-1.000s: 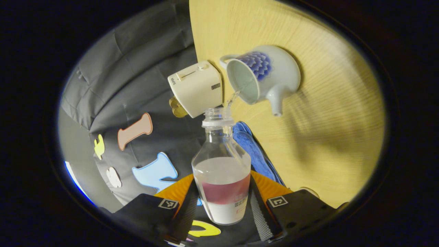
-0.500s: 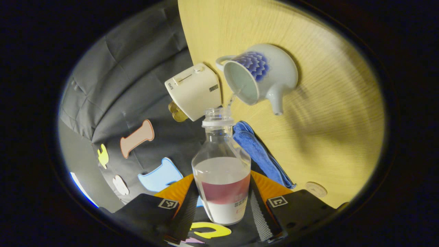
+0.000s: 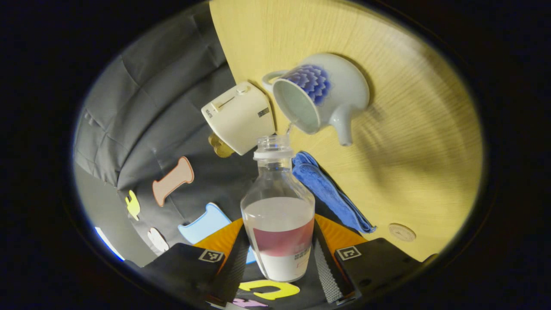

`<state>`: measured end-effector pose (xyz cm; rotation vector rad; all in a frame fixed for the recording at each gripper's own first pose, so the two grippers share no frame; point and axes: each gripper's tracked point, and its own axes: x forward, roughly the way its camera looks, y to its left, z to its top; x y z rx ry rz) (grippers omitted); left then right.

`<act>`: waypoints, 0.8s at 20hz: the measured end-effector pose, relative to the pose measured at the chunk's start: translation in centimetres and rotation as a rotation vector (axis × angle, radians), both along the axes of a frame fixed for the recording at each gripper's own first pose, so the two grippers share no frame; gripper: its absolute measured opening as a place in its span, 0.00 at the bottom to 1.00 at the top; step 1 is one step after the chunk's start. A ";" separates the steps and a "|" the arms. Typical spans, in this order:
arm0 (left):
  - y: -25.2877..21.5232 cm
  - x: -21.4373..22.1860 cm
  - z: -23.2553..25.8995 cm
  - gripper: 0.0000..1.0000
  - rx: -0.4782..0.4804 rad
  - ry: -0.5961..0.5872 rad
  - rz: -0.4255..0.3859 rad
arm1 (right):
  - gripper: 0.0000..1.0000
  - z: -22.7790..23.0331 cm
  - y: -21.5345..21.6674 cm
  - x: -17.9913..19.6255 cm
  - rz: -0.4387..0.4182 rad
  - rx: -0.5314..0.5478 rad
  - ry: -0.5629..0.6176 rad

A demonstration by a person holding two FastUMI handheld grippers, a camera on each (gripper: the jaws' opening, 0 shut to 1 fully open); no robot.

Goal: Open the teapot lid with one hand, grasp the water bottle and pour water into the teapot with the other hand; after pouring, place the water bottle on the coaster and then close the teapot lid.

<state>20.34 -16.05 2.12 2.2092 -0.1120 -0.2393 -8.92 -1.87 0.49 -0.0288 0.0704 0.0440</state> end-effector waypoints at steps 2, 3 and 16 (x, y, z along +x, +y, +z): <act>-0.2 0.0 0.0 0.87 0.005 0.002 -0.004 | 0.02 0.3 0.0 -0.1 0.002 -0.001 -0.008; -0.3 -0.1 0.2 0.87 0.009 -0.001 -0.008 | 0.02 0.3 0.0 -0.1 0.000 -0.004 -0.011; -0.4 -0.4 -0.5 0.87 -0.080 0.053 -0.019 | 0.02 0.5 0.0 -0.4 -0.014 -0.006 -0.011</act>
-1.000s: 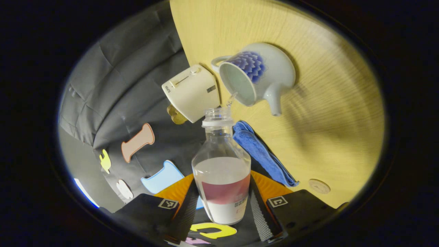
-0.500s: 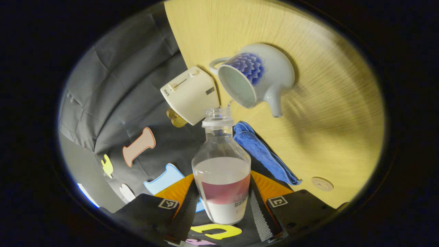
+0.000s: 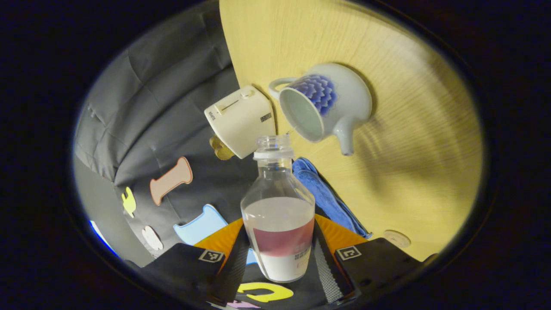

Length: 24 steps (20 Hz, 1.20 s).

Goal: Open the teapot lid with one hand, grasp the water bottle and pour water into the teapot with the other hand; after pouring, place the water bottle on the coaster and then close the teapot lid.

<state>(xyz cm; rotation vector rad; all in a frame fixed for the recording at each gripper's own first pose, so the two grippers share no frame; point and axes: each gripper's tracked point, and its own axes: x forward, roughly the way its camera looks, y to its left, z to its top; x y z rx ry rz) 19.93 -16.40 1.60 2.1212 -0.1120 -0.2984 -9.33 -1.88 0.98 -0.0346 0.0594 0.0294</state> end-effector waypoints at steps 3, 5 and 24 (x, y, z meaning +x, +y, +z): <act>0.5 0.1 -0.8 0.87 -0.049 0.032 0.010 | 0.02 0.2 -0.1 0.1 -0.005 -0.004 -0.004; 1.2 0.1 -2.0 0.87 -0.097 0.081 0.038 | 0.02 0.3 -0.2 0.0 -0.010 -0.003 -0.010; 10.1 1.5 -2.8 0.87 -1.258 0.318 0.196 | 0.02 1.8 2.4 2.3 0.045 0.001 -0.019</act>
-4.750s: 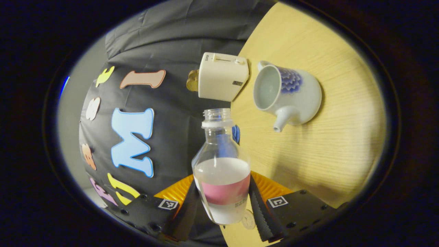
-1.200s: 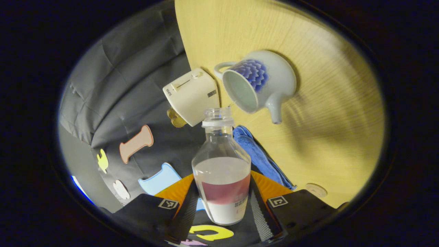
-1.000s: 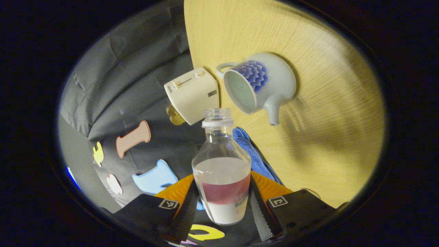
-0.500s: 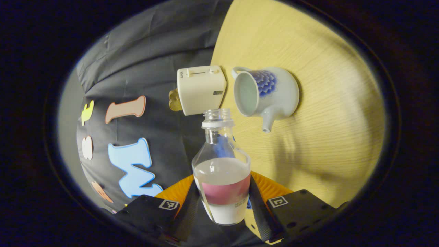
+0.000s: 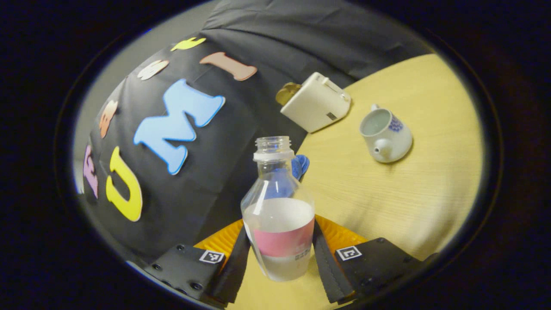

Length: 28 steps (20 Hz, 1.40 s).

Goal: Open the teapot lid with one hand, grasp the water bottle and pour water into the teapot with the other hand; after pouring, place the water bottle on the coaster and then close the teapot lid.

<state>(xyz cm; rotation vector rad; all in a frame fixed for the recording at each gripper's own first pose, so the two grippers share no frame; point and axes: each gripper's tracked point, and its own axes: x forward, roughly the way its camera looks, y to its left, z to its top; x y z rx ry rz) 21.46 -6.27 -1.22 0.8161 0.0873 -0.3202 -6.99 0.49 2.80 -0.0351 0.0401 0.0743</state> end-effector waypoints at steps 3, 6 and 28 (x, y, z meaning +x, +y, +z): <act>1.4 1.9 0.2 0.87 -0.272 0.009 0.048 | 0.02 -0.2 0.9 1.1 0.017 0.000 0.011; 2.3 2.7 0.2 0.87 -0.542 -0.019 0.100 | 0.02 -0.1 1.5 1.8 0.022 -0.006 0.011; 7.9 11.1 -5.2 0.86 -0.782 -0.020 0.243 | 0.02 -1.4 1.8 4.1 0.020 0.020 0.053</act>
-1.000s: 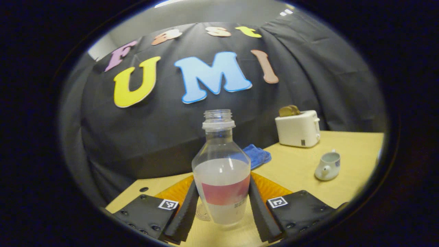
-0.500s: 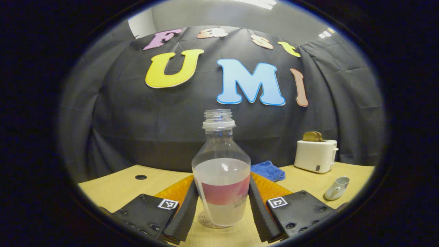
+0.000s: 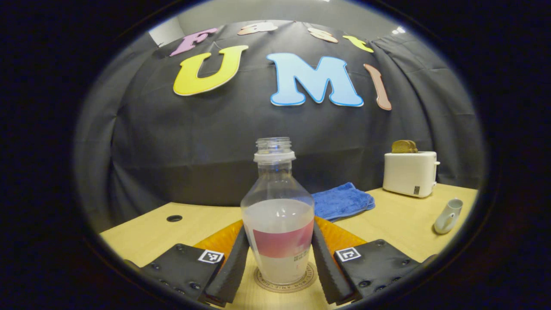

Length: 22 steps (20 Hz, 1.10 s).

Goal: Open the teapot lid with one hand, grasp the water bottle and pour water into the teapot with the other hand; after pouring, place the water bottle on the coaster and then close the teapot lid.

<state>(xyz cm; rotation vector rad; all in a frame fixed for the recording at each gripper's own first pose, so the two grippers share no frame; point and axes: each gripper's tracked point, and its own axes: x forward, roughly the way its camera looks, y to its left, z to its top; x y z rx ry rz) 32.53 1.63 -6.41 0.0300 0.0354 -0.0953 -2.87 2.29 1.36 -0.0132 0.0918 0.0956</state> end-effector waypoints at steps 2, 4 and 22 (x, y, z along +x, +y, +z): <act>0.0 0.3 -0.2 0.86 -0.001 0.003 0.002 | 0.02 0.0 -0.1 0.0 -0.002 0.007 0.002; 0.1 0.3 -0.3 0.86 0.000 0.003 0.002 | 0.02 -0.4 0.0 0.1 0.001 0.012 0.013; 0.5 -3.2 1.2 1.00 0.053 -0.001 0.026 | 0.02 0.4 0.8 -0.9 0.026 0.002 -0.006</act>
